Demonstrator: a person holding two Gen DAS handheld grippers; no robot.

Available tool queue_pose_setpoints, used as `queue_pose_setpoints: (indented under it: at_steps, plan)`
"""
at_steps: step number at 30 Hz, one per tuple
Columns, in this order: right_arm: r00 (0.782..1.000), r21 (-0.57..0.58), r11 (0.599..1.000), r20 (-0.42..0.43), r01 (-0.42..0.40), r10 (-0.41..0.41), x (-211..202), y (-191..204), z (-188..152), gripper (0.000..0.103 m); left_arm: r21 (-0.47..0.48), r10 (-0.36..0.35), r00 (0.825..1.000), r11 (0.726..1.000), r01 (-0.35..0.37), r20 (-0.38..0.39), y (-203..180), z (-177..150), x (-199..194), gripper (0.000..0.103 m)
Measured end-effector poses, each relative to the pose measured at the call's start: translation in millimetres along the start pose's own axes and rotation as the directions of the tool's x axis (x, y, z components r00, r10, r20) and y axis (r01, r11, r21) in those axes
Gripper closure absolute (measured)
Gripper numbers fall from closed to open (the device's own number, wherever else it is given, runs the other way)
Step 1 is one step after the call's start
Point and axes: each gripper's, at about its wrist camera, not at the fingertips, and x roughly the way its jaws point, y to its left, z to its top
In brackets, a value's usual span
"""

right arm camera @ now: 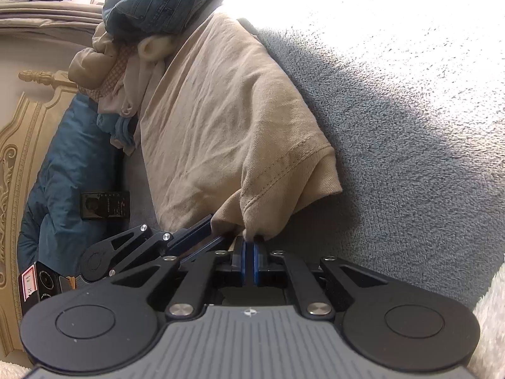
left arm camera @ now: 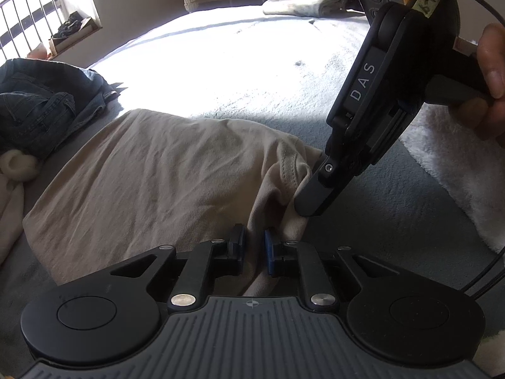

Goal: Fold clothes

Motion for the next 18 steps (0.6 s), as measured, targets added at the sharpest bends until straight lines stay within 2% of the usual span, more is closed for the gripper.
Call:
queue_pose_setpoints:
  at_steps: [7,13,14,16,18]
  plan:
    - [0.999,-0.052,0.998,-0.008,-0.038,0.037,-2,10,-1,0.098,-0.131,0.010,0.995,0.991,0.003,0.096,23,7,-15,0.103]
    - [0.997,-0.158,0.985,-0.039,0.064,-0.071,12,21,-3,0.098,-0.156,-0.006,0.992,0.987,0.026,0.125,25,6,-16,0.103]
    - [0.995,-0.167,0.982,-0.017,0.090,-0.094,13,21,-2,0.098,-0.162,-0.011,0.991,0.986,0.032,0.130,25,5,-16,0.103]
    - [0.996,-0.162,0.983,0.034,0.082,-0.077,10,19,5,0.098,-0.169,-0.018,0.989,0.985,0.042,0.145,25,4,-19,0.103]
    - [0.998,-0.140,0.989,0.041,0.055,-0.050,12,18,8,0.098,-0.177,-0.025,0.987,0.983,0.053,0.157,27,3,-21,0.103]
